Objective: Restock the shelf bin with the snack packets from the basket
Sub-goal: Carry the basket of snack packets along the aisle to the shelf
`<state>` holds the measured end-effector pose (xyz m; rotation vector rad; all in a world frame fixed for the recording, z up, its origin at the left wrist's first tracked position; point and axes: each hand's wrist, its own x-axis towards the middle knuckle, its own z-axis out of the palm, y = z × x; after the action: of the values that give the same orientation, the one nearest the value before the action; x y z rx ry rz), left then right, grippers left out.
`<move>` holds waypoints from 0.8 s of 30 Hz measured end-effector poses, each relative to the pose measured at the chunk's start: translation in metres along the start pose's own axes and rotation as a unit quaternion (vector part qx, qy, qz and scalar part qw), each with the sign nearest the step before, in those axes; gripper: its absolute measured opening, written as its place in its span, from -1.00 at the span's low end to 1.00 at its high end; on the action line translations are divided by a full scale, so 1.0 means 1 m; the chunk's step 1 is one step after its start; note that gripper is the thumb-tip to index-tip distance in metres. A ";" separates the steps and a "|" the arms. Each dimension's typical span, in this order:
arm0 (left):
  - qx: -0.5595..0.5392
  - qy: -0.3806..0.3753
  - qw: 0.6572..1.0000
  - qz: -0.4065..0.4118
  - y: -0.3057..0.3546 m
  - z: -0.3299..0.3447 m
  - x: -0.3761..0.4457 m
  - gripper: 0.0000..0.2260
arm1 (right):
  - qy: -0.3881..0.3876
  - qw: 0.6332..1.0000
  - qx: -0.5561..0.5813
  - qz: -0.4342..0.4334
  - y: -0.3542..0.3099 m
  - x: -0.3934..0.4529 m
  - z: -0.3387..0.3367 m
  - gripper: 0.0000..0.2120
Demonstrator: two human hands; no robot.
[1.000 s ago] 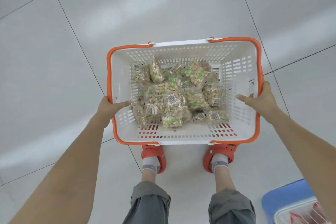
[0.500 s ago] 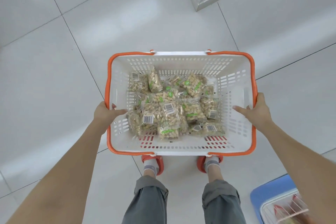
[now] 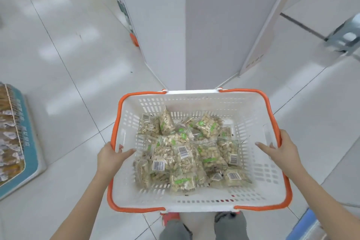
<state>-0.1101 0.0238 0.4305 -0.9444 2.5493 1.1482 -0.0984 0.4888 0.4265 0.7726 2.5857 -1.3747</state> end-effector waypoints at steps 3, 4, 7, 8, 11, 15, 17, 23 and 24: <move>-0.010 0.004 0.998 0.062 0.047 -0.031 -0.010 -0.62 | 0.051 0.998 0.014 -0.017 -0.028 -0.030 -0.037 -0.48; -0.015 0.003 0.997 0.082 0.062 -0.037 -0.012 -0.63 | 0.068 0.997 0.021 -0.022 -0.034 -0.037 -0.046 -0.46; -0.017 -0.011 0.990 0.137 0.107 -0.042 -0.014 -0.64 | 0.127 0.991 0.034 -0.025 -0.040 -0.050 -0.073 -0.48; -0.017 -0.019 0.988 0.154 0.121 -0.039 -0.015 -0.65 | 0.143 0.989 0.038 -0.020 -0.039 -0.053 -0.082 -0.50; -0.009 -0.043 0.982 0.182 0.161 -0.021 -0.015 -0.66 | 0.175 0.983 0.052 0.004 -0.031 -0.052 -0.109 -0.52; 0.002 -0.081 0.976 0.201 0.216 0.025 -0.011 -0.66 | 0.206 0.976 0.066 0.036 -0.013 -0.030 -0.150 -0.52; 0.016 -0.095 0.973 0.207 0.247 0.053 -0.009 -0.66 | 0.210 0.973 0.081 0.054 -0.003 -0.012 -0.173 -0.53; 0.025 -0.116 0.969 0.218 0.354 0.138 -0.022 -0.68 | 0.218 0.969 0.088 0.074 0.020 0.069 -0.257 -0.58; 0.017 -0.123 0.967 0.221 0.373 0.153 -0.024 -0.69 | 0.222 0.968 0.089 0.074 0.025 0.084 -0.272 -0.58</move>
<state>-0.3356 0.3316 0.5617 -0.2003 2.6256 1.2292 -0.1225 0.7500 0.5391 1.4204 2.6584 -1.5512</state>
